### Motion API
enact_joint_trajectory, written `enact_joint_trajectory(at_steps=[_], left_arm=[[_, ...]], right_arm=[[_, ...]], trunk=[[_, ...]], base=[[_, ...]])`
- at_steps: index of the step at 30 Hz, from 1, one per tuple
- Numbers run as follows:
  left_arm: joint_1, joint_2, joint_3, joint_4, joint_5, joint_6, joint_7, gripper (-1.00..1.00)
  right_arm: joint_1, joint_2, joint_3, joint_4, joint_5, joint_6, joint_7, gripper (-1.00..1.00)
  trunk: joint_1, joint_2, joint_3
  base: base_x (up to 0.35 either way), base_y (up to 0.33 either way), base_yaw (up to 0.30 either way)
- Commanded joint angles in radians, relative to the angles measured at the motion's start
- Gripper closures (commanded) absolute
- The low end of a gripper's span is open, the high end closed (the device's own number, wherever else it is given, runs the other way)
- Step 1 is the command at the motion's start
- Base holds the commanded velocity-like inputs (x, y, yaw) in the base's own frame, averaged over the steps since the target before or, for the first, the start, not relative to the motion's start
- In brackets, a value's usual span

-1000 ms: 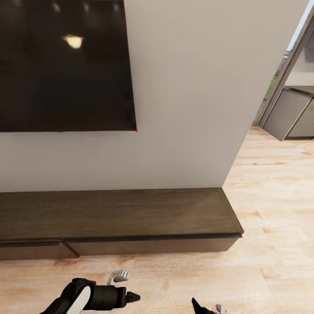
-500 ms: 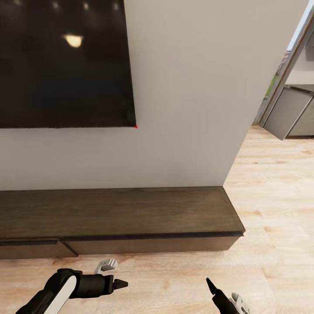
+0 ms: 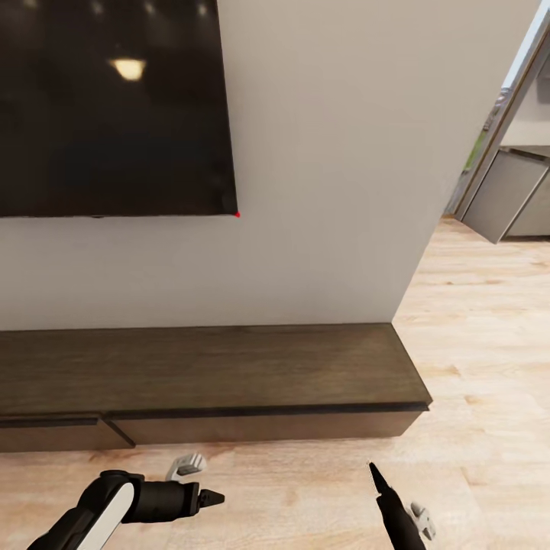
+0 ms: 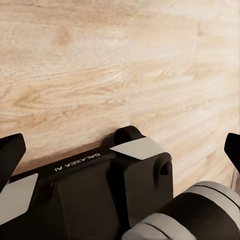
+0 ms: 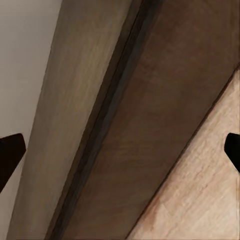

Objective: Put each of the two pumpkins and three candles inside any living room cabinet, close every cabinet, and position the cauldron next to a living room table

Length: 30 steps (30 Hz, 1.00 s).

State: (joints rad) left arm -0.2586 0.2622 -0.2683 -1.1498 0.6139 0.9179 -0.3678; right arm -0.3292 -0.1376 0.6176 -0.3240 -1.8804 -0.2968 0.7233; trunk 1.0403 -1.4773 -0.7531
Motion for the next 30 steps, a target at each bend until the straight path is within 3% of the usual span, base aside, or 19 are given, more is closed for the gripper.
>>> enact_joint_trajectory(at_steps=[1, 7, 12, 17, 20, 24, 30], left_arm=[[-0.001, 0.000, -0.002, -0.001, -0.003, 0.008, -0.005, -1.00], [-0.001, 0.001, -0.002, -0.002, -0.003, 0.033, -0.005, -1.00], [-0.001, 0.003, -0.002, -0.002, -0.002, 0.039, -0.005, -1.00], [-0.001, 0.002, 0.001, -0.018, -0.001, 0.068, -0.036, -1.00], [-0.002, 0.008, 0.005, -0.103, 0.003, 0.081, -0.095, -1.00], [-0.002, 0.022, 0.017, -0.157, 0.036, 0.084, -0.143, -1.00], [-0.002, 0.030, 0.021, -0.140, 0.049, 0.085, -0.158, -1.00]], right_arm=[[-0.001, -0.001, 0.010, 0.023, -0.020, -0.021, -0.004, -1.00], [-0.001, 0.013, 0.015, 0.136, -0.041, -0.160, -0.023, -1.00], [-0.001, 0.017, 0.009, 0.131, -0.050, -0.072, 0.154, -1.00], [-0.001, 0.017, 0.008, 0.127, -0.058, -0.031, 0.194, -1.00], [-0.001, 0.014, 0.008, 0.126, -0.060, -0.015, 0.225, -1.00], [-0.001, 0.012, 0.008, 0.128, -0.058, 0.043, 0.266, -1.00], [-0.001, 0.013, 0.008, 0.126, -0.056, 0.072, 0.309, -1.00]], trunk=[[0.004, -0.008, -0.004], [0.027, -0.050, -0.023], [0.046, -0.085, -0.038], [0.065, -0.120, -0.054], [0.077, -0.141, -0.064], [0.092, -0.169, -0.076], [0.115, -0.211, -0.095]], base=[[0.000, 0.000, 0.000], [0.000, 0.000, 0.000], [0.000, 0.000, 0.000], [0.000, 0.000, 0.000], [0.000, 0.000, 0.000], [0.000, 0.000, 0.000], [0.000, 0.000, 0.000]])
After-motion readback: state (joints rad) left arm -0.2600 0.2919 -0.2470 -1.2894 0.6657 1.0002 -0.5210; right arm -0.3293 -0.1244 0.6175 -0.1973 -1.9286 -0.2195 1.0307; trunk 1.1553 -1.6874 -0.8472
